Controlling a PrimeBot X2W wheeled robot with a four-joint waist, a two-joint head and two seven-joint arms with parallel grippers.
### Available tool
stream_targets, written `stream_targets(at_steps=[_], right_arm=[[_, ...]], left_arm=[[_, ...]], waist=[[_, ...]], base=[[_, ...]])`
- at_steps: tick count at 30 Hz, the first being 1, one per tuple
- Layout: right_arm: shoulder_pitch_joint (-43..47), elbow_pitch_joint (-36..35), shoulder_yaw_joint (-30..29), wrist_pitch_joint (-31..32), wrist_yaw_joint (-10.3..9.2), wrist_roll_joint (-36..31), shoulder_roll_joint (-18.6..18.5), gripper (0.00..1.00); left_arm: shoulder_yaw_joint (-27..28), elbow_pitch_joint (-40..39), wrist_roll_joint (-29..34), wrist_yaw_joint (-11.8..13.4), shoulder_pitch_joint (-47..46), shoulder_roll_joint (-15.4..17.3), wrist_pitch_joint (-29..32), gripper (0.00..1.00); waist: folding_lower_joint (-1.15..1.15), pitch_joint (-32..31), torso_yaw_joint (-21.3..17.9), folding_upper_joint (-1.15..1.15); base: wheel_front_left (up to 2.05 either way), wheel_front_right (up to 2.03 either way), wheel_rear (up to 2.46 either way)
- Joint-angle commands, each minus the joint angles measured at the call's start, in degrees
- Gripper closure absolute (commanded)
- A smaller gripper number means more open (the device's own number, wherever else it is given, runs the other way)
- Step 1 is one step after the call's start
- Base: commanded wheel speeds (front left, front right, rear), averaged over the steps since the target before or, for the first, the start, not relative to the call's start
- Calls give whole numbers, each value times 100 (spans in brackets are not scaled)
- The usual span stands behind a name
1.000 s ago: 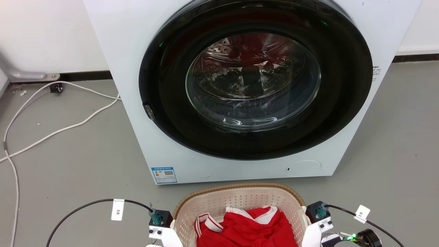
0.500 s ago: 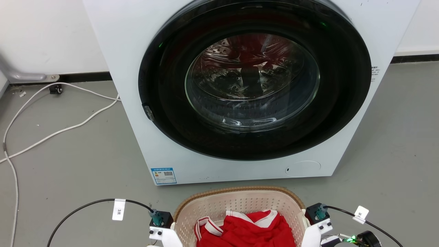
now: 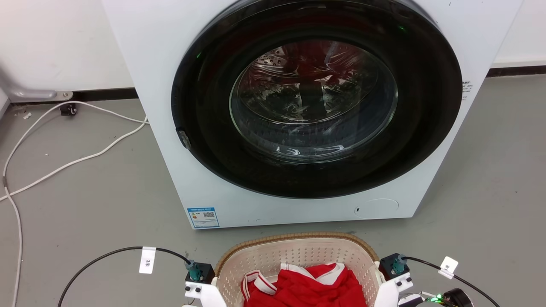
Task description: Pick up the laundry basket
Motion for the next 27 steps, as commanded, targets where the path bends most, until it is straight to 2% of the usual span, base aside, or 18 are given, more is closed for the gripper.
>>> stream_targets(at_steps=[1, 27], right_arm=[[-114, -55, 52, -40, 66, 13, 144, 100], [-109, -51, 287, -5, 66, 252, 93, 100]], left_arm=[[-55, -46, -15, -21, -109, -85, -8, 100], [-432, -24, -376, -21, -184, -52, -43, 100]], waist=[[0, 3, 0, 0], [0, 29, -7, 0]], base=[[0, 0, 0], [0, 0, 0]])
